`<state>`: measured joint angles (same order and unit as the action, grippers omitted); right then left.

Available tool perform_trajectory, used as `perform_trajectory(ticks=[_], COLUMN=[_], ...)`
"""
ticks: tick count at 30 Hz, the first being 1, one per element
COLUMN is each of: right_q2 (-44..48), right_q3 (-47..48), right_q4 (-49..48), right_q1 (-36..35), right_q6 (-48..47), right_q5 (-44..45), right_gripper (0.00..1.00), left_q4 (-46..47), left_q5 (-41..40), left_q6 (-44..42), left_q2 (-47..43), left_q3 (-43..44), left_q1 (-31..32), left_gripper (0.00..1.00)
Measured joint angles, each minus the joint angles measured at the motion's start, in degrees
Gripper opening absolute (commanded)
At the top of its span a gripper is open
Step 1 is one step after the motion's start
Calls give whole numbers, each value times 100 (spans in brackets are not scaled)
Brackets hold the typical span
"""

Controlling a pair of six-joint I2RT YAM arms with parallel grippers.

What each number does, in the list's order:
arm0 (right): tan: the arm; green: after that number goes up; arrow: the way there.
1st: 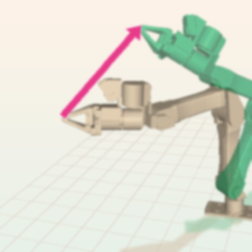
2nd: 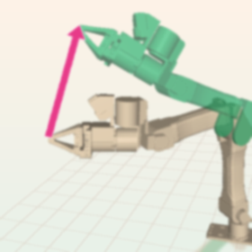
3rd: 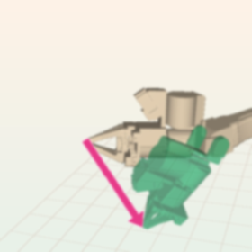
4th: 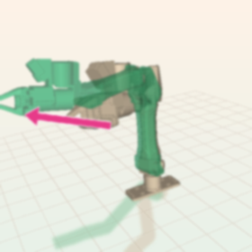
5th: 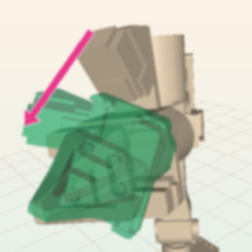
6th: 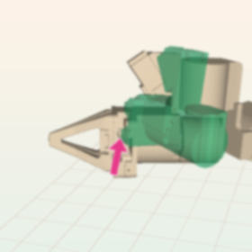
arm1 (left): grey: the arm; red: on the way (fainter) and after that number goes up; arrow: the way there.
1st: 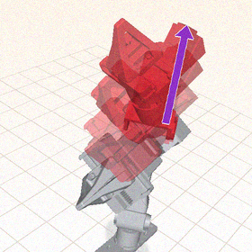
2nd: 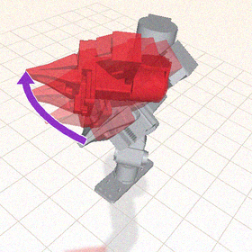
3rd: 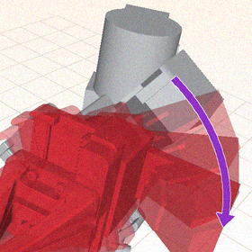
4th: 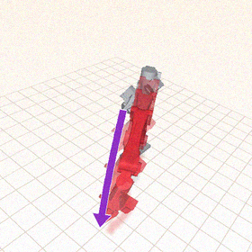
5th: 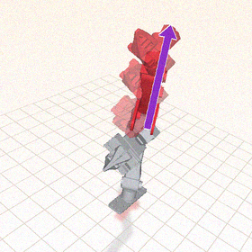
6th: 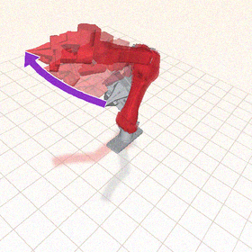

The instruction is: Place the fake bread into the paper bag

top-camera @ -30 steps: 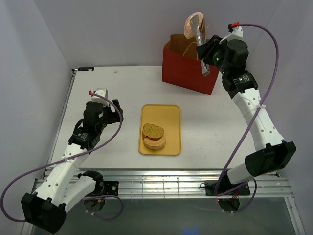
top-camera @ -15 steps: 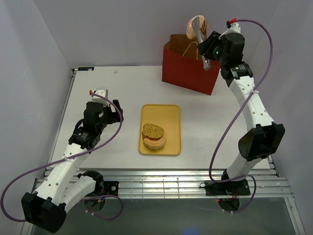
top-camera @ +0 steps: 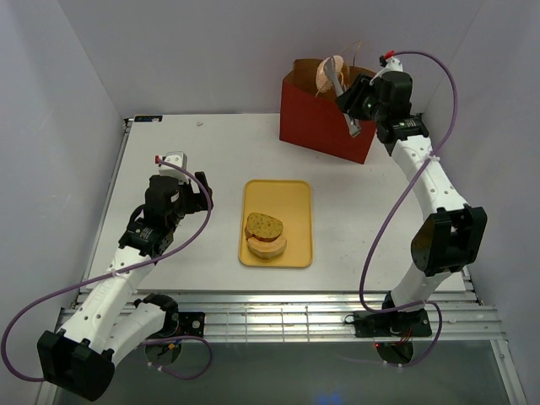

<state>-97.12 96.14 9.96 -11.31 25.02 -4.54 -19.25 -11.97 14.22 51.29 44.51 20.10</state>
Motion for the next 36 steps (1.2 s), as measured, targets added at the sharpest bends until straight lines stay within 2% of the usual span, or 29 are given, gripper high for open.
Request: perform_trajectory(ticks=[5,26,30,36], right_q2=[70,682,1084,2173], right_q3=[-269,-402,-566,-1456], right_q4=[17,-63,-90,-258], right_q1=[131,236,236,236], right_q6=[-15,-15,-17,-26], right_q5=[-13,-299,-404,-625], right_gripper=[62,61,60,60], left_q4=[0,0,0,0], left_q5=[0,0,0,-11], left_q6=[0,0,0,-2], left_q2=[0,-2,-2,-2], left_q3=[0,0,0,0], left_q1=[0,0,0,0], left_gripper=[98,98,98,98])
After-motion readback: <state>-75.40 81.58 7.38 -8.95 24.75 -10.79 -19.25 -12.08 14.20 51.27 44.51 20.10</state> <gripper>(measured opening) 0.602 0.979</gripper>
